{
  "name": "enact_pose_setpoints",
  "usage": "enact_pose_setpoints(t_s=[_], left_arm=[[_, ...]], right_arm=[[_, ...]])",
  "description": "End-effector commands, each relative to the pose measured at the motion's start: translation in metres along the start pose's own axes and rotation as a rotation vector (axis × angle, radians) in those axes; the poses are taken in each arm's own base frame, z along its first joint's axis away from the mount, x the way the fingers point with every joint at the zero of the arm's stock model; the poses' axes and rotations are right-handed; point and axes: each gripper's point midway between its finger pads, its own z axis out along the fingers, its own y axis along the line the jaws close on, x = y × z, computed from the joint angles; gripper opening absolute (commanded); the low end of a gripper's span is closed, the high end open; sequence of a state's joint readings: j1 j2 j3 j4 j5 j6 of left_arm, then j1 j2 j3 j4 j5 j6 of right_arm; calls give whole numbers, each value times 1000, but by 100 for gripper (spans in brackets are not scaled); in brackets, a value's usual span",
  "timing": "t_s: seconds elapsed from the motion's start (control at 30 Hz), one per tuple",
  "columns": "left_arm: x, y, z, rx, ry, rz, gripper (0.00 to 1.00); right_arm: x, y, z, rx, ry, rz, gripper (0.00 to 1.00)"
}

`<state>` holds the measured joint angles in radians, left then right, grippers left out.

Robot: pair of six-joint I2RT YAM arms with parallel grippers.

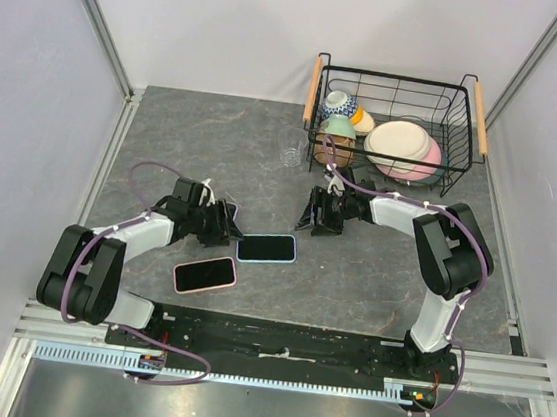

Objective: Put the phone into the phone case

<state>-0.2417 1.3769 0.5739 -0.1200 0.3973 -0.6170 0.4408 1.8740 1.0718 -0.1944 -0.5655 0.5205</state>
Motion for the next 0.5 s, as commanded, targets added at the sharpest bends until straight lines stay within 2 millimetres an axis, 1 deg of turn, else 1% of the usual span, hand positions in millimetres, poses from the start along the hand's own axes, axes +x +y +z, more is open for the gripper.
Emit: enact_pose_setpoints(t_s=[0.0, 0.2, 0.3, 0.37, 0.43, 0.47], left_arm=[[5, -2, 7, 41, 24, -37, 57], [13, 11, 18, 4, 59, -64, 57], [16, 13, 22, 7, 74, -77, 57], [16, 10, 24, 21, 79, -78, 57], [20, 12, 26, 23, 99, -89, 56], [16, 8, 28, 40, 84, -82, 56]], right_arm=[[-6, 7, -5, -20, -35, -25, 69], [-7, 8, -5, -23, -33, -22, 70], [-6, 7, -6, -19, -33, -23, 70], [-5, 6, -5, -19, -30, -23, 70], [-5, 7, -6, -20, -32, -21, 70], [-4, 6, -5, -16, -30, -20, 70]])
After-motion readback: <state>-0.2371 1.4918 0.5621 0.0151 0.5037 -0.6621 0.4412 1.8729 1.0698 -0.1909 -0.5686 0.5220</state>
